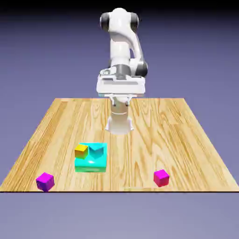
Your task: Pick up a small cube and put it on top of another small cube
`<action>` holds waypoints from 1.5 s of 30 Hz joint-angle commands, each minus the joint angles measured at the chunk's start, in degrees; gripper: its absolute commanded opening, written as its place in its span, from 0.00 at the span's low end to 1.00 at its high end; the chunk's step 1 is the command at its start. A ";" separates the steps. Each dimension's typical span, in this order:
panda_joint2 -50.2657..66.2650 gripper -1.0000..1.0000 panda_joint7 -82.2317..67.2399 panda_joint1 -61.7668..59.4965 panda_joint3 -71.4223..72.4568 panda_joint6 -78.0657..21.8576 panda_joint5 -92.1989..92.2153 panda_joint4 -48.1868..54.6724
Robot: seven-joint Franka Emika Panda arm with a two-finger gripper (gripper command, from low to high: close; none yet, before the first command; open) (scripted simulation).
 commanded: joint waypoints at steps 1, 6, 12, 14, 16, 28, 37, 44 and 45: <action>2.08 0.50 0.48 -1.56 0.26 0.33 -0.79 1.04; 12.46 0.50 2.87 -9.35 1.55 1.98 -4.71 6.21; 24.92 0.50 5.73 -18.69 3.09 3.95 -9.42 12.42; 29.07 0.50 6.69 -21.81 3.60 4.61 -10.98 14.49; 33.23 0.50 7.64 -24.92 4.12 5.27 -12.55 16.55; 58.13 0.50 13.37 -43.60 7.21 9.22 -21.96 28.96; 70.09 0.00 13.79 -38.31 2.04 13.71 -21.16 36.94; 57.64 0.00 13.61 -43.39 7.03 9.10 -22.11 28.50; 55.56 0.00 14.12 -42.25 6.43 8.66 -22.24 26.86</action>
